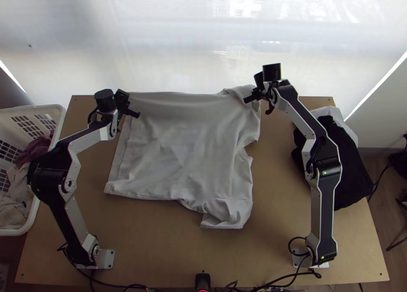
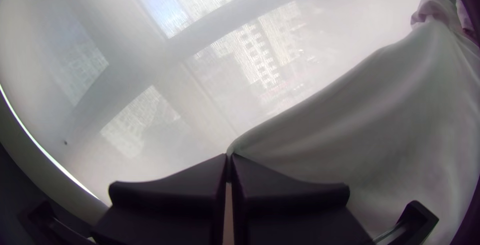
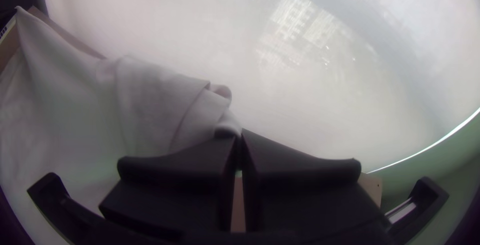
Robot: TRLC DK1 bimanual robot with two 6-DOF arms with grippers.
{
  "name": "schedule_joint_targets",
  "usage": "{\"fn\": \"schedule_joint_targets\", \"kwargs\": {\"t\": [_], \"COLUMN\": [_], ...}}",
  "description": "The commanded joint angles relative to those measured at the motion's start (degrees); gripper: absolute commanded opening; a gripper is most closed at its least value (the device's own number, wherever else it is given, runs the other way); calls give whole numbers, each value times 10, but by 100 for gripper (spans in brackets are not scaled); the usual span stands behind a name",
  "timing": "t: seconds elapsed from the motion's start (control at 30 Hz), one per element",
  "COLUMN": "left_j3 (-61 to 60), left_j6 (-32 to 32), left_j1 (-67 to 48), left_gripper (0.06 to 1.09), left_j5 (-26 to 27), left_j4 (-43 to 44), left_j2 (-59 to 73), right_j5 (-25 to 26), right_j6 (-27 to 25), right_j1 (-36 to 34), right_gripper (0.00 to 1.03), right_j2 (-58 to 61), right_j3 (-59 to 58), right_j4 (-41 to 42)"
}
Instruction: Fold the t-shirt
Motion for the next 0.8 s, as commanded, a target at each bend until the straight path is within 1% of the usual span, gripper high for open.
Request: {"fn": "schedule_joint_targets", "kwargs": {"t": [0.0,0.2,0.33,0.43,0.57,0.77], "left_j3": [-62,-127,-177,-206,-243,-257], "left_j6": [12,20,21,32,52,73], "left_j1": [10,13,11,11,18,77], "left_gripper": [10,10,10,10,10,10], "left_j5": [14,42,60,74,88,122], "left_j4": [0,-2,-20,-66,-106,-153], "left_j2": [-73,-135,-181,-210,-242,-265], "right_j5": [-4,-16,-17,-17,-16,-17], "right_j6": [7,13,19,29,40,41], "right_j1": [9,44,76,94,96,74], "right_gripper": [3,3,3,3,3,3], "right_j2": [-86,-174,-226,-262,-304,-359], "right_j3": [-86,-173,-230,-280,-347,-403], "right_j4": [-3,-6,-39,-65,-65,-70]}}
